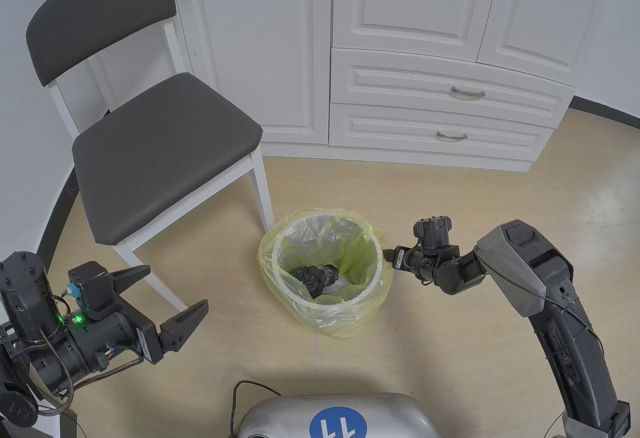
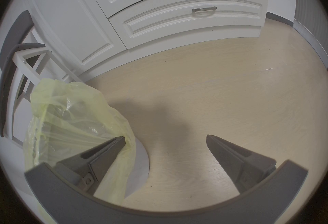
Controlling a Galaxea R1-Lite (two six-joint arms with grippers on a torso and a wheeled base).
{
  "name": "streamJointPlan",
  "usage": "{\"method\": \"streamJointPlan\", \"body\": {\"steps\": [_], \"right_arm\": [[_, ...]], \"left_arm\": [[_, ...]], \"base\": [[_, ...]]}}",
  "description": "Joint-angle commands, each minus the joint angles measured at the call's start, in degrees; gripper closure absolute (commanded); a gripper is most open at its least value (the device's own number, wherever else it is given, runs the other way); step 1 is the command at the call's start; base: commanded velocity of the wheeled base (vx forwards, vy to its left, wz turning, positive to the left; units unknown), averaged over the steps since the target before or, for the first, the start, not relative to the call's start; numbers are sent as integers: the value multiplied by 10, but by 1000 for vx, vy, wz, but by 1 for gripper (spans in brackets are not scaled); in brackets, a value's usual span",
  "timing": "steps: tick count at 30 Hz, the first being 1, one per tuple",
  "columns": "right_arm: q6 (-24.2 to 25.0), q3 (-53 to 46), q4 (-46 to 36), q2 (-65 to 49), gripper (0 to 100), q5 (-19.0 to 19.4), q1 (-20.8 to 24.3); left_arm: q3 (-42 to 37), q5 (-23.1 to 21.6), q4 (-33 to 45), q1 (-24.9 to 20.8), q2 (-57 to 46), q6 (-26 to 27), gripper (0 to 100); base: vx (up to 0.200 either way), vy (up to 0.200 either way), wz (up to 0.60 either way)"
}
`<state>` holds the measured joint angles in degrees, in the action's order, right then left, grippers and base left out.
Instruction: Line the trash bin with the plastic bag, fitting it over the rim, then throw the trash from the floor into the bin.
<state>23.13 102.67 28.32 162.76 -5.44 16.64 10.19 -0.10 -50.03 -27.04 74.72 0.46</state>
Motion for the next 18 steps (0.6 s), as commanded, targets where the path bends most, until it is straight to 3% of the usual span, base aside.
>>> {"method": "streamJointPlan", "body": {"steps": [1, 10, 18], "right_arm": [[-1, 1, 1, 6, 0, -1, 0], [-16, -157, 54, -162, 0, 10, -16], [-67, -279, 113, -245, 0, 40, -17]], "left_arm": [[-2, 0, -1, 1, 6, 0, 0], [17, 0, -20, 3, 133, -33, 0], [136, 1, -50, 44, 355, -29, 0]], "base": [[0, 0, 0], [0, 0, 0], [0, 0, 0]]}}
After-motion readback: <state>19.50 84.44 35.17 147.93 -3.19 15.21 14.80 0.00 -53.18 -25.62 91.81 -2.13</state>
